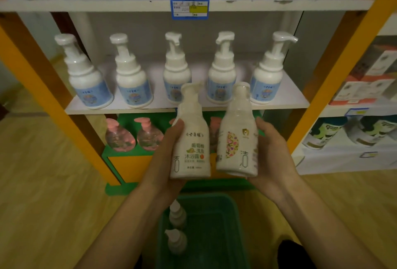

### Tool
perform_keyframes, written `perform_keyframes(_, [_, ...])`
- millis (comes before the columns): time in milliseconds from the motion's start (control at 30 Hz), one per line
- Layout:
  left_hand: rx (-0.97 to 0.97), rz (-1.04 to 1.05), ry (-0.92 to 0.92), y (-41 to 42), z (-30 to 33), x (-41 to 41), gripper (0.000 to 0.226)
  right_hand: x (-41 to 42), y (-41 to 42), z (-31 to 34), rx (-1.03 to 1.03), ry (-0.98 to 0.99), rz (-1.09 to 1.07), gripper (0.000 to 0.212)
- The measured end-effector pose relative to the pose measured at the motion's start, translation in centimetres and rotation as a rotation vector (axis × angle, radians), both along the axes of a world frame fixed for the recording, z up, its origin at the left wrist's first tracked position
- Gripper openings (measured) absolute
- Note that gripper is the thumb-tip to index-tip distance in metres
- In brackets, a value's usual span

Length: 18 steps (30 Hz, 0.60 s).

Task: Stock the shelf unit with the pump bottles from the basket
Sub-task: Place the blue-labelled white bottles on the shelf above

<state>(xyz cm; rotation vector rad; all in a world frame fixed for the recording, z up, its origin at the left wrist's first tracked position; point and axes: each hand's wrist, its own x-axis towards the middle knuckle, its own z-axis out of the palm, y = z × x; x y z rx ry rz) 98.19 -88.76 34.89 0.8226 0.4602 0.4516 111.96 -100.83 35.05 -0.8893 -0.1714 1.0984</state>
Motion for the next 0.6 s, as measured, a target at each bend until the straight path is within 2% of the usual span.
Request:
perform_keyframes(133, [0.007, 0.046, 0.036, 0.6, -0.2, -0.2, 0.029, -0.1, 0.4, -0.1, -0.009, -0.058, 0.006, 0.061])
perform_keyframes(267, [-0.02, 0.097, 0.087, 1.1, -0.6, -0.1, 0.029, 0.1, 0.7, -0.1, -0.053, -0.104, 0.005, 0.051])
perform_keyframes(367, [-0.007, 0.099, 0.112, 1.2, -0.8, 0.2, 0.03, 0.1, 0.9, 0.0, -0.072, -0.119, -0.006, 0.055])
perform_keyframes(500, [-0.004, 0.091, 0.112, 1.4, -1.0, 0.4, 0.03, -0.1, 1.2, 0.1, -0.118, -0.065, -0.021, 0.04])
perform_keyframes(600, [-0.019, 0.089, 0.096, 1.2, -0.9, 0.3, 0.031, -0.4, 1.2, 0.3, -0.114, -0.071, -0.016, 0.043])
